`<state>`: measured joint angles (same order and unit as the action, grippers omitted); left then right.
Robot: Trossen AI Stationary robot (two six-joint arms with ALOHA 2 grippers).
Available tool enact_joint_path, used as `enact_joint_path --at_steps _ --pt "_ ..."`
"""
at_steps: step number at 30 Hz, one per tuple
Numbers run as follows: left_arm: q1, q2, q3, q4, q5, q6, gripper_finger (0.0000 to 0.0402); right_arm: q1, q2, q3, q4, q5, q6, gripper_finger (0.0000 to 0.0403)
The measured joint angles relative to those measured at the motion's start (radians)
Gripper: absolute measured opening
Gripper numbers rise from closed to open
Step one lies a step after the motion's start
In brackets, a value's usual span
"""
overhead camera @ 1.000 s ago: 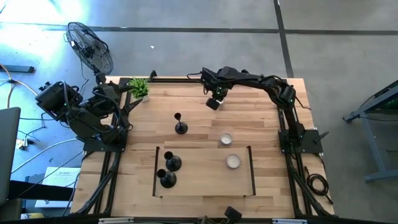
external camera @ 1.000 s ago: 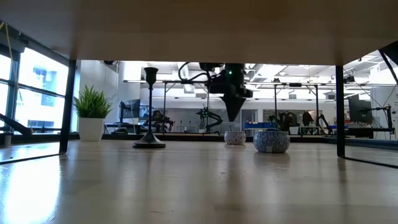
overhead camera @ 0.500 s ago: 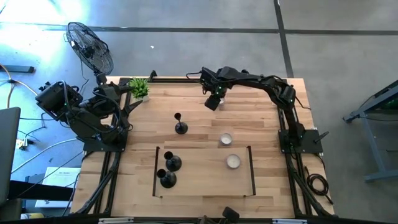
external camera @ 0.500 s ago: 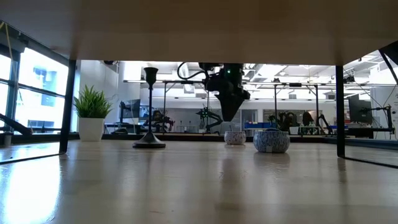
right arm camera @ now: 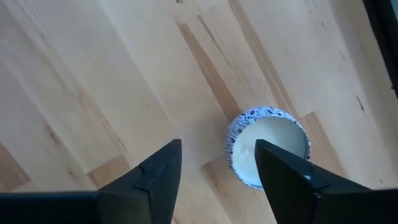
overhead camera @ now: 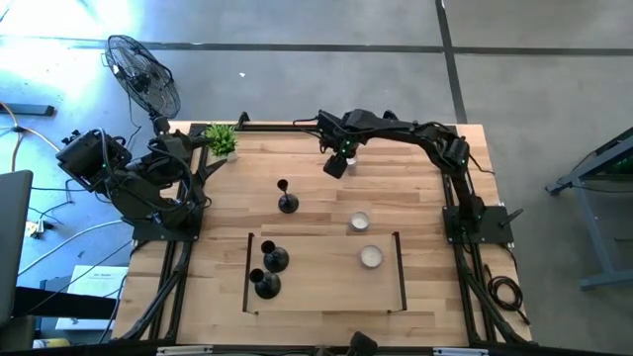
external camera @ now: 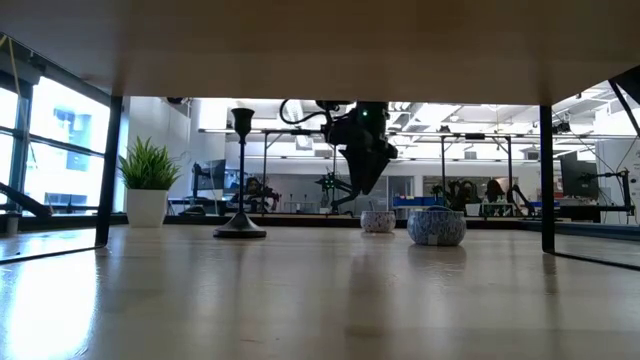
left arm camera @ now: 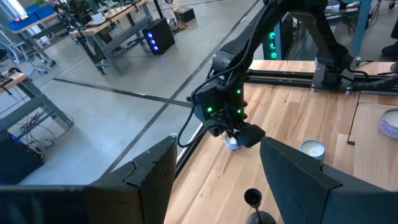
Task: Pick & Place candle stick holders
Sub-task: Put the red scented candle on the shelf
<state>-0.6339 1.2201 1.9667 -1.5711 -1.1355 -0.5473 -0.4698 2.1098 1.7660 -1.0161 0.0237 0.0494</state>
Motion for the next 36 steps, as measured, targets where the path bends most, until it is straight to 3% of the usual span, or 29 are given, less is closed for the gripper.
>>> enact_joint_path --at_steps 3,9,24,36 --pt "0.0 0.0 0.0 0.0 0.0 0.0 0.0227 0.0 0.0 0.0 0.003 0.012 0.002 0.0196" --pt "0.0 0.003 0.0 0.0 0.0 -0.007 0.0227 -0.007 0.0 0.0 -0.026 0.134 0.044 0.0197" --pt "0.0 0.022 0.0 0.0 0.023 -0.01 0.0227 -0.048 0.0 -0.002 -0.043 0.015 0.074 0.0197" --pt "0.0 0.022 0.0 0.0 0.044 0.002 0.0227 -0.034 0.0 -0.002 -0.041 0.018 0.083 0.0197"
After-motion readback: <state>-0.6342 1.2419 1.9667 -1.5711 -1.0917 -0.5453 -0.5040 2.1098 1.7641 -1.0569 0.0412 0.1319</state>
